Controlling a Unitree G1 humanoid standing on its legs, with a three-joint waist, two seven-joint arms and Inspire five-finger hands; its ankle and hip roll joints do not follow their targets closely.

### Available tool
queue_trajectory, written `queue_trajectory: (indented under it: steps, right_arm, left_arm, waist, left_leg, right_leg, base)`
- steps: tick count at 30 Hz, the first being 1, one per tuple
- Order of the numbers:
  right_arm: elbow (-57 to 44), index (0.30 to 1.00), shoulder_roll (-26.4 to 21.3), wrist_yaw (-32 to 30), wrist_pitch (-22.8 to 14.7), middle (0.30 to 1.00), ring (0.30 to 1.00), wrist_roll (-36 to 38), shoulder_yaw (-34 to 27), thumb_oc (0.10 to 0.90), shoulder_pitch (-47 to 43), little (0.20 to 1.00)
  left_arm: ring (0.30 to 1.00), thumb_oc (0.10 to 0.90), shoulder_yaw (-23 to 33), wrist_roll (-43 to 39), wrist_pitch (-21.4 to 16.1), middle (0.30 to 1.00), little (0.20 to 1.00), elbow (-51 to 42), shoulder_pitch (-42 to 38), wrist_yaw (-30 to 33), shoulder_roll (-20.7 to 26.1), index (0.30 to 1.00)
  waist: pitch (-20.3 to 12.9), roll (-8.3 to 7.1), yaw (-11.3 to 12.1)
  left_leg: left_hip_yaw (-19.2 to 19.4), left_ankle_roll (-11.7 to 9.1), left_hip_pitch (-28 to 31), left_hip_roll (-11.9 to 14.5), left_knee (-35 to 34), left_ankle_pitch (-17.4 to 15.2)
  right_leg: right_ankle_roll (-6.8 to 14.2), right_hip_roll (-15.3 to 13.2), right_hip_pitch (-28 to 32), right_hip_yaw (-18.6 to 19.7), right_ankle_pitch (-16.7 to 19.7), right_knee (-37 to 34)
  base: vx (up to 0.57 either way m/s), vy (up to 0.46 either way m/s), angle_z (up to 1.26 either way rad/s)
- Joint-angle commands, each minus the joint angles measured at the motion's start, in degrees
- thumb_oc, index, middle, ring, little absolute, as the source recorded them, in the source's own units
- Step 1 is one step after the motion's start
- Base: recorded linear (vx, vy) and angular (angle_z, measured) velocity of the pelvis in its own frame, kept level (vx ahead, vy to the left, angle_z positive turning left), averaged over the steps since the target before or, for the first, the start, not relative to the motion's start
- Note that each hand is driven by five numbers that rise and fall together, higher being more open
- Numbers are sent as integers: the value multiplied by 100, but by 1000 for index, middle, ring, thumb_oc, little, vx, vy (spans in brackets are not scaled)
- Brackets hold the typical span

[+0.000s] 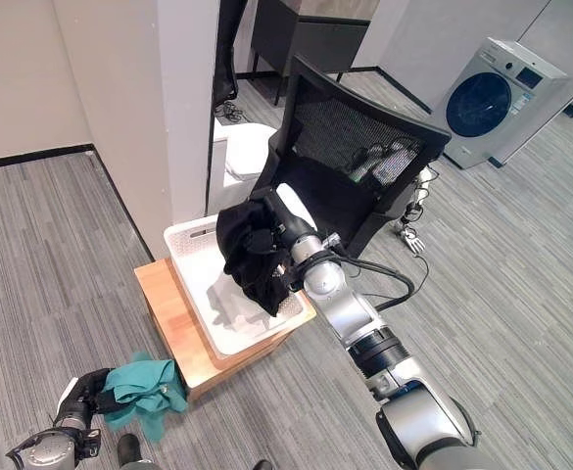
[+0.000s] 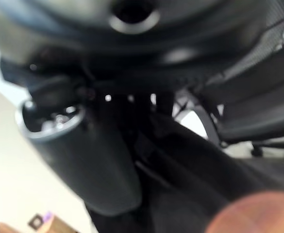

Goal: Pick up bed clothes into laundry basket.

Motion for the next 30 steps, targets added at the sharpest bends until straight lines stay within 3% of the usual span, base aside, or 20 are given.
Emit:
queue_trajectory:
  steps: [1,11,20,25,30]
  right_arm:
    - [-546,300,101,-206,-457,300,300,47,-387,400,-1024,300]
    - [-1035,300,100,-155,-517,300,300,32,-301,400,-1405,300]
    - [-2330,300,-36,-3,-703,300,300,204,-416,400,-1313,300]
    - [-2025,300,-67,23,-686,300,300,121,-328,400,-1300,300]
    - [-326,300,-471,-171,-511,300,300,30,-326,400,-1233,300]
  left_arm:
    - [300,400,168,-61,-269,300,300,-652,-202,68,552,300]
    - [300,400,263,-241,-258,300,300,-747,-129,150,466,300]
    - [300,400,442,-357,-201,300,300,-777,1,223,279,300]
    - [300,400,427,-394,-211,300,300,-779,37,233,253,300]
    - [300,400,252,-437,-332,300,300,-731,18,133,388,300]
  waist:
    - [-76,-516,134]
    - [-148,-546,192]
    - [-257,-493,96]
    - [-291,-456,95]
    - [-211,-405,180]
  left_leg:
    - [-65,68,361,181,88,-924]
    - [-32,53,471,249,108,-942]
    - [1,33,609,312,122,-957]
    - [39,24,719,316,132,-978]
    - [32,7,703,308,131,-942]
  right_leg:
    - [230,-429,-117,128,171,204]
    - [187,-384,-23,134,81,253]
    - [145,-324,49,159,-48,301]
    - [118,-300,112,181,-110,330]
    - [131,-309,145,106,-101,318]
  base:
    - [-6,-5,-3]
    - [-4,-3,-3]
    - [0,0,0]
    - [10,9,-8]
    - [4,1,1]
